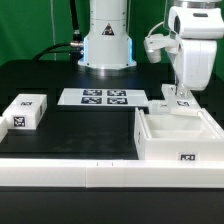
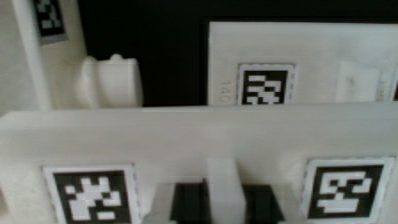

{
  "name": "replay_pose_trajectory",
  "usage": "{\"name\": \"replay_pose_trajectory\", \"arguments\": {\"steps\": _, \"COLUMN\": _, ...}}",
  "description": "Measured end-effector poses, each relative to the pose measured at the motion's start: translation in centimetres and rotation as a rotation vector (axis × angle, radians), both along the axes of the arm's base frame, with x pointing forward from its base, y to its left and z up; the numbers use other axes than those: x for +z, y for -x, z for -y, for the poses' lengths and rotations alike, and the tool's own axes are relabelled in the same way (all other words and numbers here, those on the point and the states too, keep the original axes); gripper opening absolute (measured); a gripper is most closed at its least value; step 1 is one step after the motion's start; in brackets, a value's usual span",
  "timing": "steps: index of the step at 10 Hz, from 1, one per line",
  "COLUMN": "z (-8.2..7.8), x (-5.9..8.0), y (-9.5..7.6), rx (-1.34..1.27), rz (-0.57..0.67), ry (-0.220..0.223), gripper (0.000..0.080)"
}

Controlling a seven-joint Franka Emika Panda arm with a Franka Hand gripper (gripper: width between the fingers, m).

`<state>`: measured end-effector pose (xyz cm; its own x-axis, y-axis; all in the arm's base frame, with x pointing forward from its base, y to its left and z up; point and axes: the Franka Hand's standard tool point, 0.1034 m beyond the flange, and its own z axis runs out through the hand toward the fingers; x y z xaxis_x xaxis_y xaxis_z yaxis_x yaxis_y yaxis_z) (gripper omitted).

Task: Assemble cabinet

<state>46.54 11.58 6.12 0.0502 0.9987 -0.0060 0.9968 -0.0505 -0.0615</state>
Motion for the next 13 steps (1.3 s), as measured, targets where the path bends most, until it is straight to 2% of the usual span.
{"name": "replay_pose_trajectory", "arguments": {"steps": 2, "z": 0.0, "x": -0.1, "y": 0.0, "rx": 0.001, "rz": -0.002, "ry": -0.001, "gripper": 0.0071}}
{"name": "replay_pose_trajectory", "arguments": {"steps": 3, "z": 0.0, "x": -0.4, "y": -0.6, "rx": -0.001, "rz": 0.001, "ry": -0.007, "gripper": 0.0071}}
{"name": "replay_pose_trajectory", "arguments": {"steps": 4, "z": 0.1, "x": -0.4, "y": -2.6, "rx": -0.001, "rz": 0.013, "ry": -0.017, "gripper": 0.0071}}
{"name": "replay_pose_trajectory", "arguments": {"steps": 6, "z": 0.2, "x": -0.6, "y": -4.6, "rx": -0.009, "rz": 0.03, "ry": -0.03, "gripper": 0.0071}}
{"name": "replay_pose_trajectory", "arguments": {"steps": 7, "z": 0.3, "x": -0.5, "y": -6.1, "rx": -0.014, "rz": 0.047, "ry": -0.038, "gripper": 0.0071}}
{"name": "replay_pose_trajectory", "arguments": {"steps": 12, "z": 0.3, "x": -0.6, "y": -6.0, "rx": -0.015, "rz": 0.045, "ry": -0.038, "gripper": 0.0071}}
{"name": "replay_pose_trajectory", "arguments": {"steps": 13, "z": 0.4, "x": -0.5, "y": -6.7, "rx": -0.017, "rz": 0.045, "ry": -0.038, "gripper": 0.0071}}
